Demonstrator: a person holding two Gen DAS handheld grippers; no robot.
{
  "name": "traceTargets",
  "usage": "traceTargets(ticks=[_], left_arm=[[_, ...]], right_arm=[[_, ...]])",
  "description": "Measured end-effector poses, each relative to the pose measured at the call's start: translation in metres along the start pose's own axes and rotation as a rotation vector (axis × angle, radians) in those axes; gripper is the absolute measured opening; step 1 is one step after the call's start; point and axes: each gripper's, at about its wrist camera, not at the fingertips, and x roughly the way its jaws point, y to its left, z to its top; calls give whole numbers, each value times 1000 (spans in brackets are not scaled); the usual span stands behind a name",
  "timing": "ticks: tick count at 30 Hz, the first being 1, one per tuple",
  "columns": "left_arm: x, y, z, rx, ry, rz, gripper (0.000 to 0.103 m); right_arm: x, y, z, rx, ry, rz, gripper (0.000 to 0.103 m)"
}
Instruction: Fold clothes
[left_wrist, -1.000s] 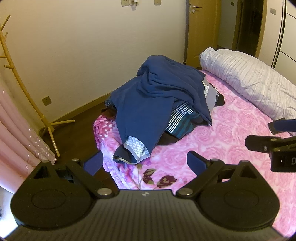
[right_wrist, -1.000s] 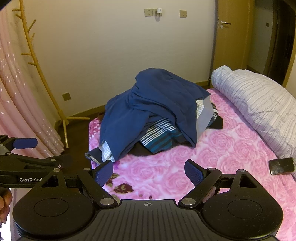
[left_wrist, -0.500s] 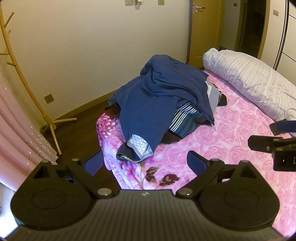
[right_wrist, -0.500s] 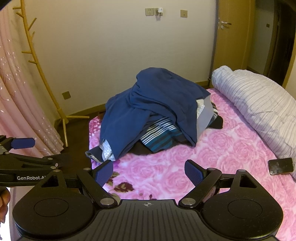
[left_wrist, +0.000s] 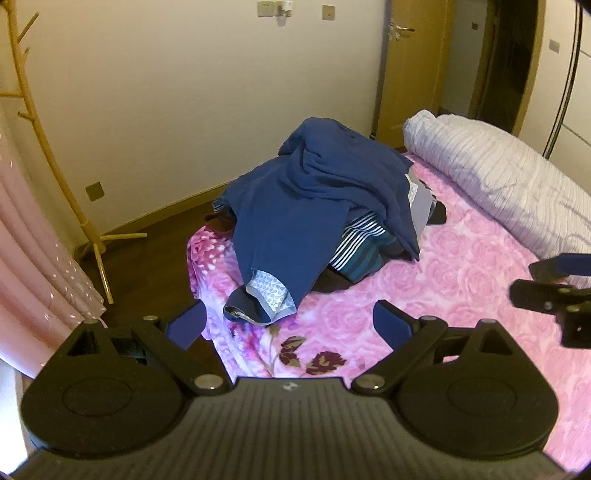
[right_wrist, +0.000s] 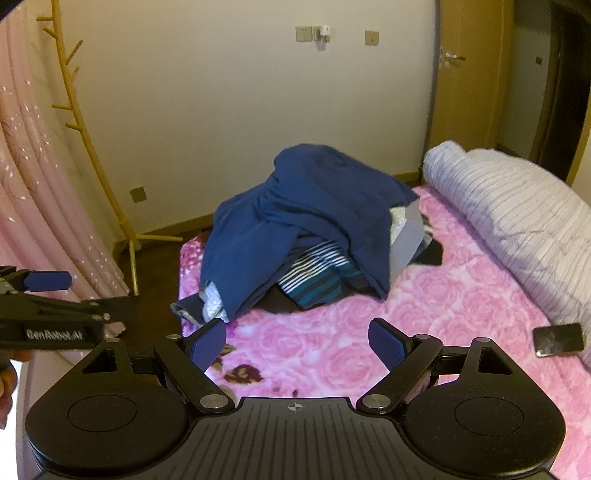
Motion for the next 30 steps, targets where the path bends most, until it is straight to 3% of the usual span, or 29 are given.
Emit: traceTargets(ticks=[7,13,21,27,30], left_arm=[[21,17,11,26,-32,-11,95],[101,39,65,172,-68,-80,95],[263,60,137,472,-49,-203,95],[336,74,156,498,-27,-281,95],[349,79,160,468,-13,-292,95]], right_arm=[[10,-23,7,-5,-45,6,87],[66,-30,51,-23,-57,31,87],[237,-7,143,-159,35,16,87],[365,7,189,-225,98,7,87],[405,11,198,-265,136,-9,86]])
